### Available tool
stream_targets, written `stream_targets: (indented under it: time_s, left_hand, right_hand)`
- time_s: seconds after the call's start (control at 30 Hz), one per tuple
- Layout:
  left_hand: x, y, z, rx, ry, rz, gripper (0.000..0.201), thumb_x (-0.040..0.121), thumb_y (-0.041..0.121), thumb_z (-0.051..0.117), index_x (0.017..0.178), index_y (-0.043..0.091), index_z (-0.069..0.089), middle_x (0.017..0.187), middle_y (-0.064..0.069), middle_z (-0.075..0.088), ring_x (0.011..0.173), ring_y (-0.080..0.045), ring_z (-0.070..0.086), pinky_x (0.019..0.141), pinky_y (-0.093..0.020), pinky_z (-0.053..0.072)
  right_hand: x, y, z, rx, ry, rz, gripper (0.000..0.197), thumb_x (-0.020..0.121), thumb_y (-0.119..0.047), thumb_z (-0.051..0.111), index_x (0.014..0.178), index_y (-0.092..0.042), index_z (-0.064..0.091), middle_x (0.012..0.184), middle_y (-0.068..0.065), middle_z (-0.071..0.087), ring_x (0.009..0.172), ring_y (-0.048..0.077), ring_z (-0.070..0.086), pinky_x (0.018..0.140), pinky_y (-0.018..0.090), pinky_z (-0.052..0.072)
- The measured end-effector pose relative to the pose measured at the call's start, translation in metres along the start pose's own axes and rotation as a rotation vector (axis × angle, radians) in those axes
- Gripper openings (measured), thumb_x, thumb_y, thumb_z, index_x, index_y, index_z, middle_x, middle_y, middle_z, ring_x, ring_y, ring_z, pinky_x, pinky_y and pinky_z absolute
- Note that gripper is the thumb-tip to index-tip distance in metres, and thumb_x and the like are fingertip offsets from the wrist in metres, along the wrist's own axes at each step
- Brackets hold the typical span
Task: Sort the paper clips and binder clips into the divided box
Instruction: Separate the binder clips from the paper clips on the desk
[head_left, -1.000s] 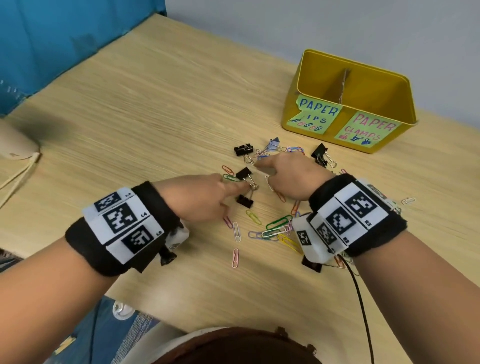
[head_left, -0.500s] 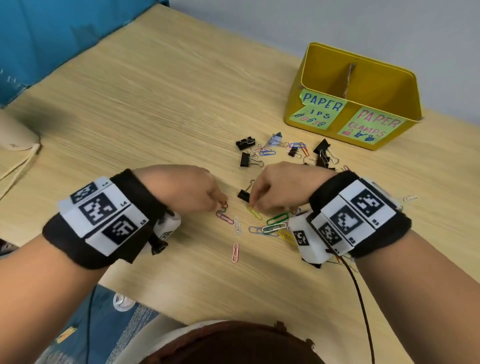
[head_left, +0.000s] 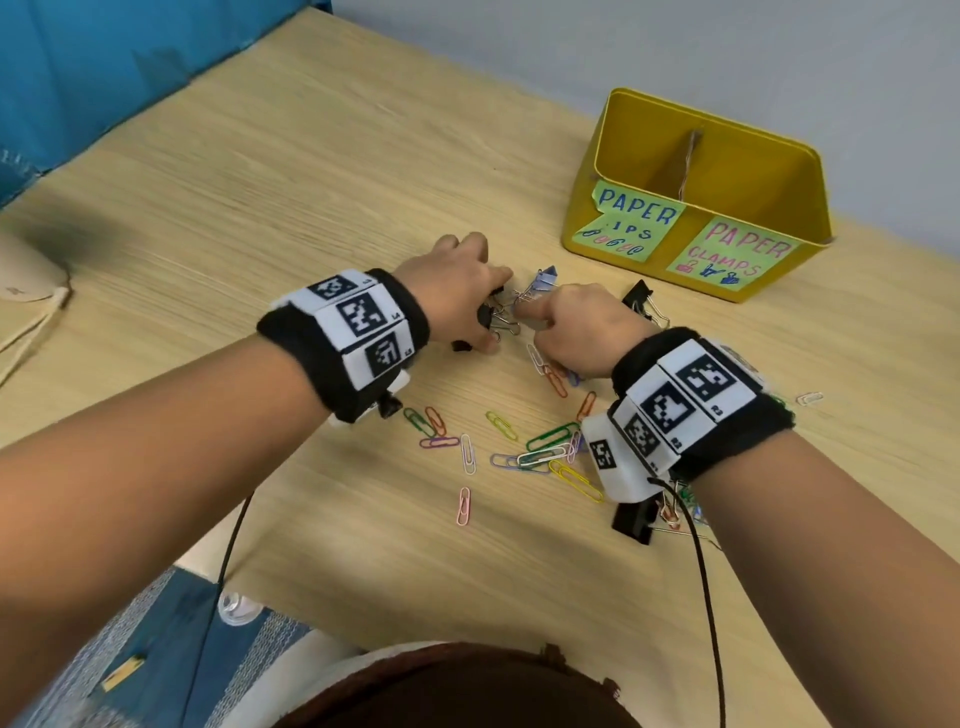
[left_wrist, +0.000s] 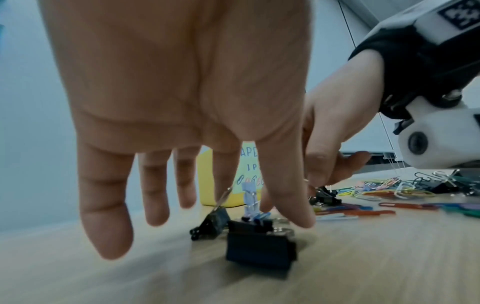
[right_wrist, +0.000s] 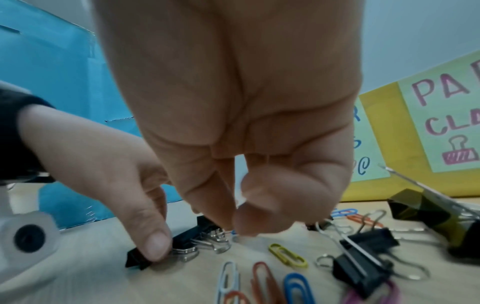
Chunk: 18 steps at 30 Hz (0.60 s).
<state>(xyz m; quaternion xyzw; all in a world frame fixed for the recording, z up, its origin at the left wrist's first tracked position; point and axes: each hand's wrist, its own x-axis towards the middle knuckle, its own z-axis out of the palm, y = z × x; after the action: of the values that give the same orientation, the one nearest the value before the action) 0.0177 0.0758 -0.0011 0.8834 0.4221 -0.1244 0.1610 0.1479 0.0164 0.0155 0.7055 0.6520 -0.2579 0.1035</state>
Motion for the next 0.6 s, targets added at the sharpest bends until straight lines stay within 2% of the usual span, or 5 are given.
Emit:
stream_targets:
  time_s: [0.2,0.37,0.47,0.53,0.6]
  left_hand:
    - [0.006,-0.007,-0.002,0.011,-0.023,0.03,0.055,0.08,0.024,0.065,0.132,0.016,0.048,0.123,-0.015,0.05,0.114,-0.032,0.05,0.095,-0.045,0.046]
    - [0.008,-0.018,-0.003,0.053,0.007,-0.002,0.053,0.084,0.021,0.061,0.135,0.015,0.045,0.122,-0.015,0.051,0.113,-0.032,0.051,0.093,-0.042,0.047]
    - [0.01,-0.023,-0.004,0.018,0.022,-0.055,0.054,0.084,0.017,0.062,0.134,0.012,0.043,0.124,-0.017,0.049,0.112,-0.034,0.051,0.093,-0.041,0.047]
    - [0.011,-0.022,-0.004,-0.031,0.072,-0.083,0.062,0.081,0.013,0.064,0.137,0.012,0.038,0.131,-0.017,0.043,0.118,-0.035,0.045,0.096,-0.043,0.045]
    - [0.01,-0.013,-0.006,-0.062,0.139,-0.056,0.068,0.081,0.013,0.064,0.141,0.016,0.032,0.137,-0.013,0.038,0.124,-0.033,0.037,0.1,-0.045,0.04]
  right_hand:
    - [0.006,-0.002,0.004,-0.08,-0.042,-0.055,0.055,0.091,-0.006,0.034,0.139,-0.032,0.042,0.134,0.015,0.053,0.124,0.031,0.047,0.098,0.031,0.041]
    - [0.007,0.001,-0.002,-0.068,0.008,0.021,0.046,0.091,-0.007,0.036,0.126,-0.026,0.059,0.13,0.012,0.056,0.116,0.03,0.056,0.096,0.034,0.049]
    - [0.002,0.006,-0.007,-0.079,0.0,0.046,0.036,0.092,-0.012,0.037,0.113,-0.012,0.067,0.113,0.01,0.066,0.097,0.027,0.064,0.071,0.03,0.057]
    - [0.0,0.008,-0.008,-0.022,-0.01,0.042,0.038,0.092,-0.012,0.037,0.117,-0.017,0.065,0.105,0.006,0.062,0.073,0.019,0.061,0.041,0.014,0.047]
    - [0.0,0.008,-0.009,0.005,0.014,0.024,0.048,0.091,-0.008,0.035,0.131,-0.026,0.054,0.117,0.01,0.057,0.063,0.016,0.05,0.03,0.008,0.037]
